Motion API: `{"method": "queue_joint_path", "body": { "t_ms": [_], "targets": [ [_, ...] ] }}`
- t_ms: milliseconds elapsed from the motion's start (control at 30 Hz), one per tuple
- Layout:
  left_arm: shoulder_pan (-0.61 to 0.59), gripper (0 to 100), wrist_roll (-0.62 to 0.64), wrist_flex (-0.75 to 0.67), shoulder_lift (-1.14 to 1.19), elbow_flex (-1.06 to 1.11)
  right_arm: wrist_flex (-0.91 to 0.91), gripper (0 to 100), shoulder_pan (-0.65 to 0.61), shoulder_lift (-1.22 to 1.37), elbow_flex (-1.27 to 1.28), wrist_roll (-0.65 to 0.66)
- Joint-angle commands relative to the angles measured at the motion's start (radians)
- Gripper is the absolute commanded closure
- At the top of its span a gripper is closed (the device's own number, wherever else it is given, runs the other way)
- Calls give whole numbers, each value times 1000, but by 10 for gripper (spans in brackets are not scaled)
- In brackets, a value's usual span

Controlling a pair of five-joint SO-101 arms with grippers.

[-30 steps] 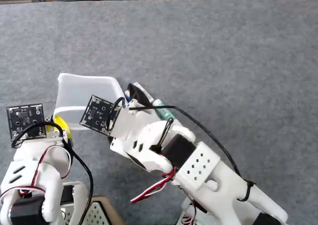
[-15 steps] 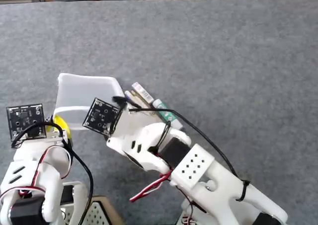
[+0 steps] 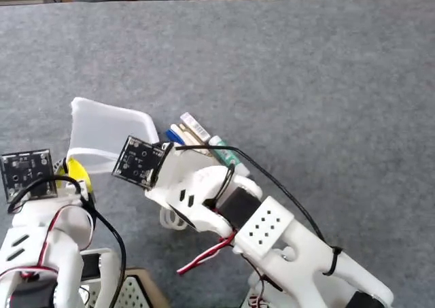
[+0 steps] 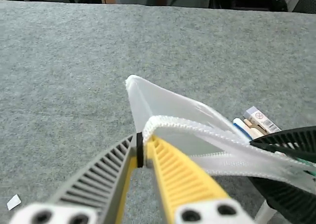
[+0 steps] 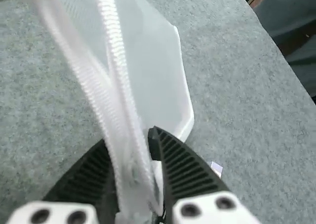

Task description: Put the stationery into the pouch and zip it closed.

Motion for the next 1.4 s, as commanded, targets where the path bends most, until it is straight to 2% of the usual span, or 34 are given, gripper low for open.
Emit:
{"method": "queue_joint_path", "body": {
  "t_ms": [0,133,267,567,800,867,967,1067,1367],
  "targets": [
    [16,923,12,41,3,-131,144,986,0,-22,-117,17],
    [16,856,12,92,9,-174,293,986,-5,-22,-245,17],
    [16,852,6,104,8,-145,359,986,-5,-22,-321,17],
    [16,852,6,74,6,-51,414,986,-5,-38,-334,17],
    [16,852,9,21,12,-16,450,986,-92,-136,-328,20],
    [15,880,11,20,11,-18,448,986,-91,-145,-328,21],
    [15,977,9,14,5,-25,448,986,-91,-148,-328,17],
    [15,954,11,18,5,-25,448,986,-91,-150,-328,17],
    [15,971,6,23,3,-25,448,985,-91,-151,-328,21]
  ]
}}
